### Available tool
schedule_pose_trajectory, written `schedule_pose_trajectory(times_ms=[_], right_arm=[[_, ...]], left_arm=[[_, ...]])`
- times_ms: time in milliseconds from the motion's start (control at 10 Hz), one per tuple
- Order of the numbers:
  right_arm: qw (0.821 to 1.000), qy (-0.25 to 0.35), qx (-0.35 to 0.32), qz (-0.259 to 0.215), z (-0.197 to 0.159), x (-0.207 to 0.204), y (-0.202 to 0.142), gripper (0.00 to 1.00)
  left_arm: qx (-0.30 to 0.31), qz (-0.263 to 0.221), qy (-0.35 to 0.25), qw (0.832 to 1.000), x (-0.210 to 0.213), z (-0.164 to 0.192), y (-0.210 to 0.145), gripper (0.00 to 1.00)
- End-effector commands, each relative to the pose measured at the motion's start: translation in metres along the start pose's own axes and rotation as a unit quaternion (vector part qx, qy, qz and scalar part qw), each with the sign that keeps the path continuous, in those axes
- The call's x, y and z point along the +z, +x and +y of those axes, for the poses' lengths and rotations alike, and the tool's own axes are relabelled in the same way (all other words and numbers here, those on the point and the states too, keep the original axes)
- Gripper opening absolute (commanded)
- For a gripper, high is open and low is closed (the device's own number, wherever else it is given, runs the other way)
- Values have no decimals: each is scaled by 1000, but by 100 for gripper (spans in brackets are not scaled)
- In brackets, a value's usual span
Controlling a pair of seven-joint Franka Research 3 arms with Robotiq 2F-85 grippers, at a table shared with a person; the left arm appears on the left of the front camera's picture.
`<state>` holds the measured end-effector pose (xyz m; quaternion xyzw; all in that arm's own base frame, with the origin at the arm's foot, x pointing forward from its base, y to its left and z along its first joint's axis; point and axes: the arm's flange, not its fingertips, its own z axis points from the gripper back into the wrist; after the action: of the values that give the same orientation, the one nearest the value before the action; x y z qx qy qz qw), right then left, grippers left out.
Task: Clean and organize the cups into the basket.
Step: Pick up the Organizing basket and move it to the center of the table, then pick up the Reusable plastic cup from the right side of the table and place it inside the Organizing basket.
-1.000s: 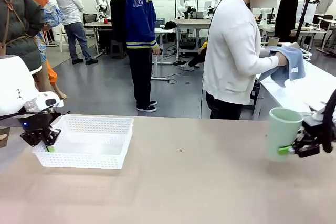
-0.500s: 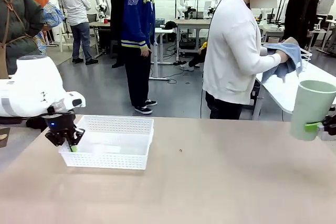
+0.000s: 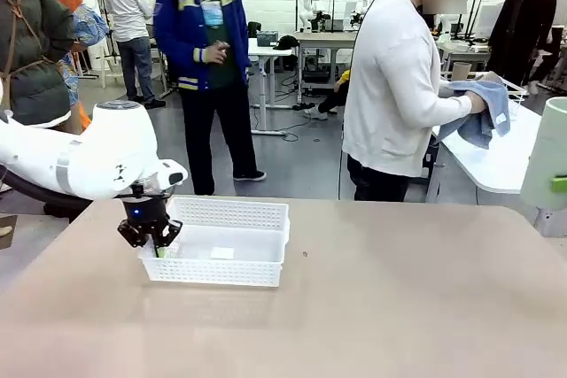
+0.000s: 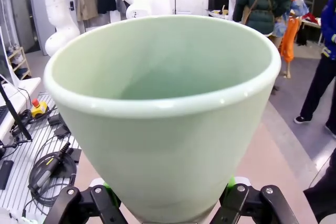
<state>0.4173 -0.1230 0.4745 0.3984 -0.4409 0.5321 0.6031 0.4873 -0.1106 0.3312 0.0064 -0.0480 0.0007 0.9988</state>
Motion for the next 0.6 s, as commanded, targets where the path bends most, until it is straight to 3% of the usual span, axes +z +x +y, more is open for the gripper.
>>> schedule_pose_trajectory(times_ms=[0,500], right_arm=[[1000,-11,-10,-21,-1,9,18,19],[1000,-17,-12,-14,4,17,33,19]], left_arm=[[-3,-3,18,1000,-5,-26,2,0],[-9,5,10,1000,-12,-57,4,0]])
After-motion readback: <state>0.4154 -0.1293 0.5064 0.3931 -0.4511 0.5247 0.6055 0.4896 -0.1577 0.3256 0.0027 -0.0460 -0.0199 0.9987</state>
